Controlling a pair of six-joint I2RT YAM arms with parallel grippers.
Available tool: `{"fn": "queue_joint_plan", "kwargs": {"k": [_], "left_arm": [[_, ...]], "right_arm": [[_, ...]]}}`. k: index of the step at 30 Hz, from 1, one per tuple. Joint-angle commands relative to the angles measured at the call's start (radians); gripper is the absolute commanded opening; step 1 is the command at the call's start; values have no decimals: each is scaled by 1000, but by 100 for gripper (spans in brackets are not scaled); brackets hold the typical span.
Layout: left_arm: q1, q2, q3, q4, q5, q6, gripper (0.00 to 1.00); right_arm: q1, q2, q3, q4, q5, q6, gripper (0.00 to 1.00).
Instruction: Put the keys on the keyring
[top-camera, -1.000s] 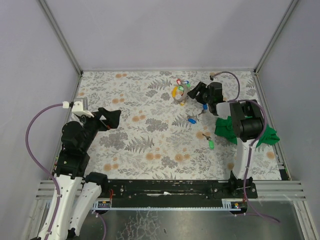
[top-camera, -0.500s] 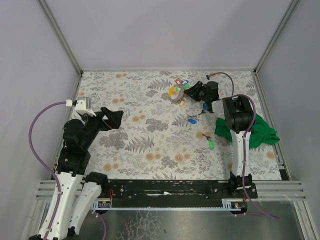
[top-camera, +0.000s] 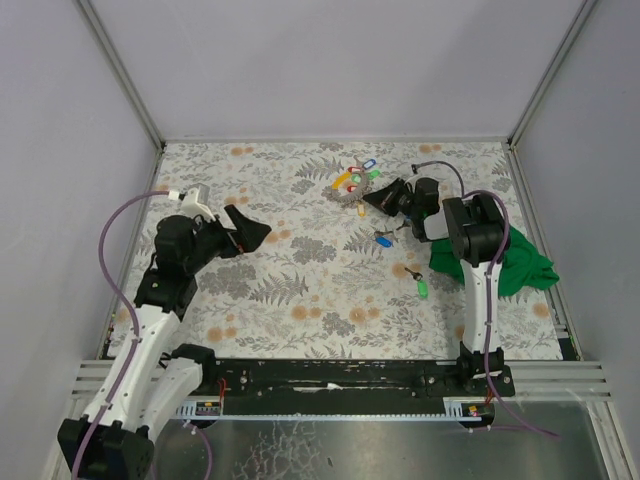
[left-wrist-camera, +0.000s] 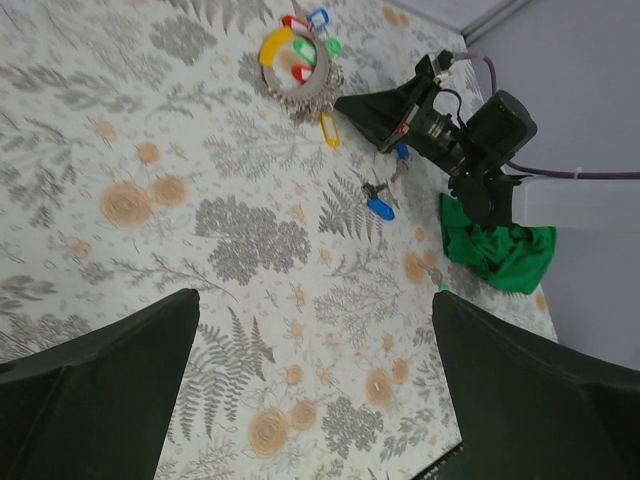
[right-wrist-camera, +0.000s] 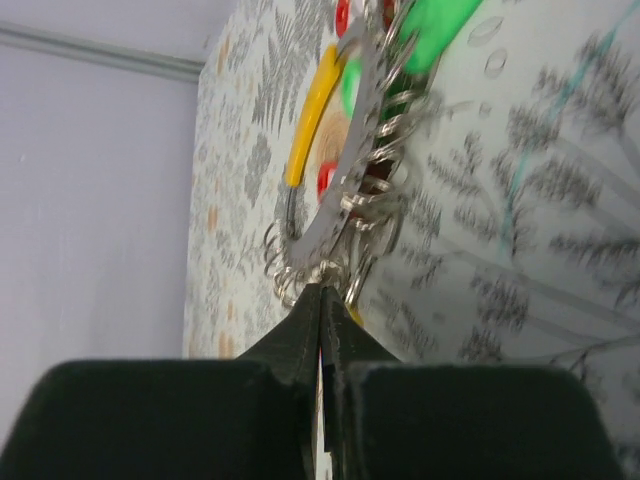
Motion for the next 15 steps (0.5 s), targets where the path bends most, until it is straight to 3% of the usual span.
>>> {"fn": "queue_joint_plan", "kwargs": {"k": [1,9,12,15], "left_arm": [[-16,21,-85,178,96,-145,100],[-52,85,-192,326,93,-234,100],[-56,99,-205,333,86,-238,100],[-57,99,-220,346,78,-244,100]], "right_arm": [[24,-110,-87,154,-80,49,0],[54,-278,-252,131,-89,-15,0],[59,-345,-244,-61,1,-137,18],[62,-372,-180,-259,127,-254,45]]}}
